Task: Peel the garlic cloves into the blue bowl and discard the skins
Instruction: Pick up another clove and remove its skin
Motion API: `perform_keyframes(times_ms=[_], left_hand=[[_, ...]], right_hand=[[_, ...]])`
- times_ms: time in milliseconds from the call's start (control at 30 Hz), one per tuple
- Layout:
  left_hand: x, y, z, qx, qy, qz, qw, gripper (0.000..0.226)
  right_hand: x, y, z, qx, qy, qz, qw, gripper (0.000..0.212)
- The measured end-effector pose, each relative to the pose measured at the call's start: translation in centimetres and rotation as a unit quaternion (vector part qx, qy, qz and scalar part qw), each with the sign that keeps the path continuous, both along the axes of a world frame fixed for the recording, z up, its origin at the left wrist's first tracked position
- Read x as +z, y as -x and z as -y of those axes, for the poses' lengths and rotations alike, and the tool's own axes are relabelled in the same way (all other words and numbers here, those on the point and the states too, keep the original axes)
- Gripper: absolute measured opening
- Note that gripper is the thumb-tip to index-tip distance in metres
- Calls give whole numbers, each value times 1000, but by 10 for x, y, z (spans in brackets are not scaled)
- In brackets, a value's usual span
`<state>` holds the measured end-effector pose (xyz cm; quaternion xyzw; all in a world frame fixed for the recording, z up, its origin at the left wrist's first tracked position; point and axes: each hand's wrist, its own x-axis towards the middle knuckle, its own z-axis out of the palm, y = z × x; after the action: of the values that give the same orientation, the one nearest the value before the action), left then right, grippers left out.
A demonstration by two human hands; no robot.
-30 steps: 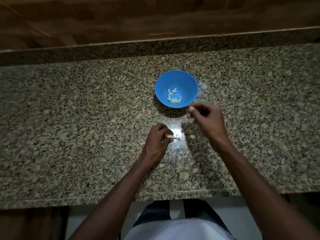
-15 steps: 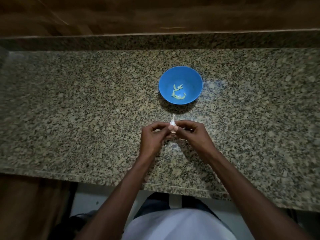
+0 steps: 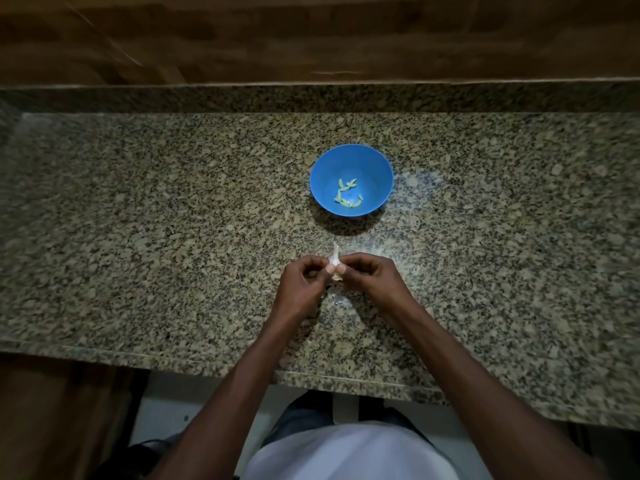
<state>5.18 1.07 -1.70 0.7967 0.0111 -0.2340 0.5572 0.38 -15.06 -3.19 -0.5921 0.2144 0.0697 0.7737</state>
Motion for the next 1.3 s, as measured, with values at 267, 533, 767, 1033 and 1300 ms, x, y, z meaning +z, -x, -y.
perform_keyframes(times_ms=[267,533,767,1033,1300], left_hand=[[5,-1,-3,-25,29,-17,999,15],[5,-9,-10,-117,7,-28,993,23],[8,-13,-11,-167,3,-54,984,32],[10,-15,-13,-89,54,-67,992,18],[4,3,-13,-46,78,-76,993,26]], right_hand=[[1,2,-3,-24,-58,-26,998,26],[3,7,-2,-29,-75,-51,995,22],[4,12,-3,-38,-98,-60,993,24],[-1,14,-8,-64,-109,-55,990,31],[-5,11,-11,-43,-131,-73,988,35]])
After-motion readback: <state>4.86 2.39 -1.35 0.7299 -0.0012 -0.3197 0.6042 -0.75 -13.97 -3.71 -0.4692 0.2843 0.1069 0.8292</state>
